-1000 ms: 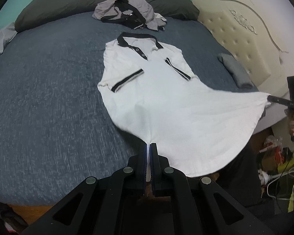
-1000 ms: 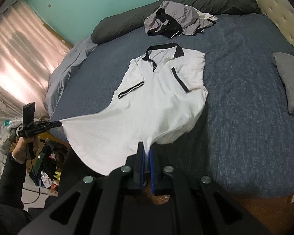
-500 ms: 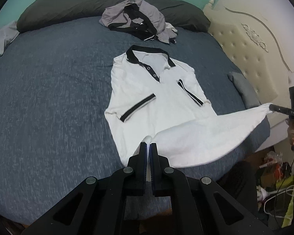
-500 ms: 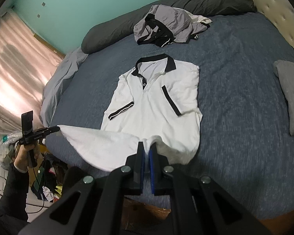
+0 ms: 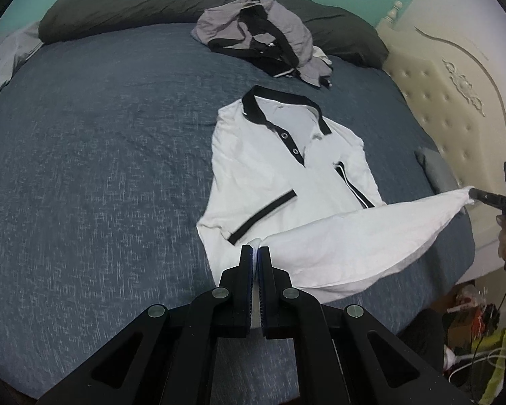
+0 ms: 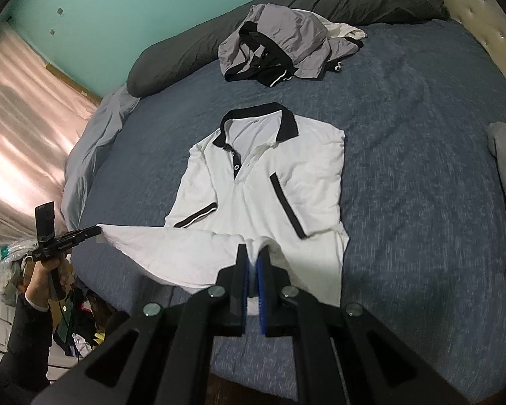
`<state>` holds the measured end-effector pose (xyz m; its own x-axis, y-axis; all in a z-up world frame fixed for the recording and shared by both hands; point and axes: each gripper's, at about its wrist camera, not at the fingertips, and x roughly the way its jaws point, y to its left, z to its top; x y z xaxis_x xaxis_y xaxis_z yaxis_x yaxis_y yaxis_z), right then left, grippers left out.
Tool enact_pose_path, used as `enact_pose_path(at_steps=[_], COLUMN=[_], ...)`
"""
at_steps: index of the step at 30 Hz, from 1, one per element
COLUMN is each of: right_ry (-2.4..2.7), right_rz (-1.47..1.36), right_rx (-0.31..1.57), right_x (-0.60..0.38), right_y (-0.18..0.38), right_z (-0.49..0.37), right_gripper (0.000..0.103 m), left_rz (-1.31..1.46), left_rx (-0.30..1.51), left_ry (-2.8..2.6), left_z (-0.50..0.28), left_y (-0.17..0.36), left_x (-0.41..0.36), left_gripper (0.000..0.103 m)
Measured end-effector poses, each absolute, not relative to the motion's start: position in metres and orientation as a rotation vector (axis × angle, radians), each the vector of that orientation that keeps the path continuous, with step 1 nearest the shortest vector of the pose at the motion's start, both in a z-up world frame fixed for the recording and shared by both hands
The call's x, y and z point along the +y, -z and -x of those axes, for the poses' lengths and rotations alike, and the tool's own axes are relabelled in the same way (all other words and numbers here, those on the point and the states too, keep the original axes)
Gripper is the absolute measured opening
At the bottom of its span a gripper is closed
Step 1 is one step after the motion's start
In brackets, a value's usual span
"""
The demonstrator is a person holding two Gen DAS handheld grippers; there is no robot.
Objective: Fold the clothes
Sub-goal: 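Lower the hem with both tools onto the shirt just below the black collar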
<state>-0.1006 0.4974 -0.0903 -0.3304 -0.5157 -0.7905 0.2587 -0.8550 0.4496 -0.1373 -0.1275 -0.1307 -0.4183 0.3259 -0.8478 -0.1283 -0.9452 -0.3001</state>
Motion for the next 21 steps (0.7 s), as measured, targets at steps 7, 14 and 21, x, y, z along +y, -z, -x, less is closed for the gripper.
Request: enact_pose_path(at_steps=[7,14,21], right_ry=[2.218,2.236,2.257], right_rz=[-1.452,-1.451,-1.447], right_rx=[-0.367,-0.387,-0.388], right_x=[0.504,0.505,0.501], right_y=[0.102,0.113,0.126], right_z=[0.132,0.167,0.207], right_gripper=[0.004,0.004,0.004], left_rz=[1.515,1.507,1.509], left_rx=[-0.298,-0.316,-0.345], left_ry=[-2.45,-2.458,-2.464], left_z=[0.173,0.209,0.249], left_y=[0.138,0.148,0.163], left_x=[-0.135,-0.13,-0.131], left_gripper=[0.003,0.003,0.003])
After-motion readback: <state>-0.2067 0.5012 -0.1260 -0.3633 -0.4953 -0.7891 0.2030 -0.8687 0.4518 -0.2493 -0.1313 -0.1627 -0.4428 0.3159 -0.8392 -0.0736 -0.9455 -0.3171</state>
